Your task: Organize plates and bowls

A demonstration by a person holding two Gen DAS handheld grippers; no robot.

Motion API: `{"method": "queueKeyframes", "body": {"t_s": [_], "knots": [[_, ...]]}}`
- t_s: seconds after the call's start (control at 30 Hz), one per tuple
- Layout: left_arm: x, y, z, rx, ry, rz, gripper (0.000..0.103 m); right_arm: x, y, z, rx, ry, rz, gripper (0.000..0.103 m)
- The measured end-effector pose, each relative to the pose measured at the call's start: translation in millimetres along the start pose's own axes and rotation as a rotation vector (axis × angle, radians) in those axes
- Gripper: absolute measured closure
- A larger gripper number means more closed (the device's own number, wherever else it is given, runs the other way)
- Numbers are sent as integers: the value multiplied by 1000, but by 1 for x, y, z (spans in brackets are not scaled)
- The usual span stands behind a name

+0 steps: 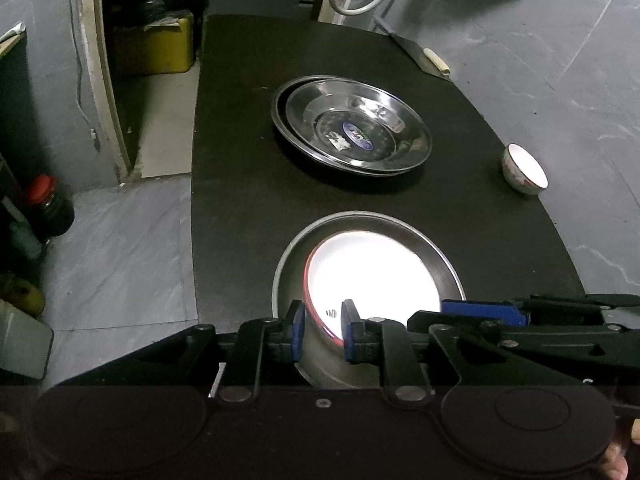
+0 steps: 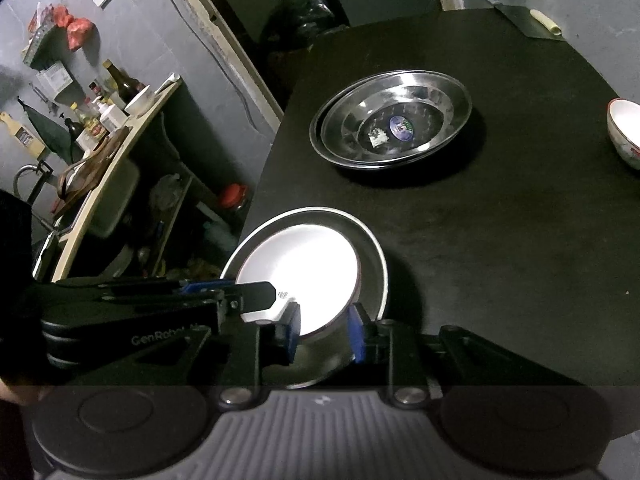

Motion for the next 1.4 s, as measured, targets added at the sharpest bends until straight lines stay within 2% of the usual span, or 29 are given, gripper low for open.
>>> {"method": "queueKeyframes", "body": {"t_s": [0.07, 0.2, 0.3, 0.4, 0.47, 0.53, 0.57, 0.7, 0.87, 1.1, 1.4], "knots": [[-1, -1, 5, 4, -13, -2, 70, 1, 0, 3, -2, -13, 5, 66], [-3, -1, 18, 8, -47, 2, 65, 1, 2, 15, -13, -53, 27, 61], [-5, 1, 28, 15, -83, 17, 54, -4, 3, 26, -27, -95, 31, 54], [-10, 2, 44, 19, -151, 42, 38, -11, 2, 41, -34, -149, 26, 41], [-15, 3, 55, 35, -213, 58, 15, -16, 1, 51, -42, -198, 24, 30], [-20, 3, 66, 66, -280, 74, 5, -20, -1, 61, -45, -242, 22, 14], [-22, 2, 71, 83, -307, 80, 2, -21, -3, 67, -45, -260, 17, 12], [-26, -5, 87, 133, -393, 91, 1, -14, -15, 86, -35, -311, -13, 0], [-22, -20, 102, 157, -457, 151, 1, 0, -26, 111, -80, -391, 3, 0], [1, -47, 124, 212, -533, 204, 1, 12, -29, 144, -231, -508, 133, 0], [21, -46, 137, 251, -530, 222, 1, 24, -58, 147, -315, -515, -14, 0]]}}
Point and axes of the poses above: each gripper's, at about its wrist camera, not at the fingertips, and z roughly against the way its jaws point, y to its left, x to its top, the point moved 1 cm from there along -z, roughly the way its jaws point, and after that the axes turned 15 degrees about y, right-handed, at the moved point
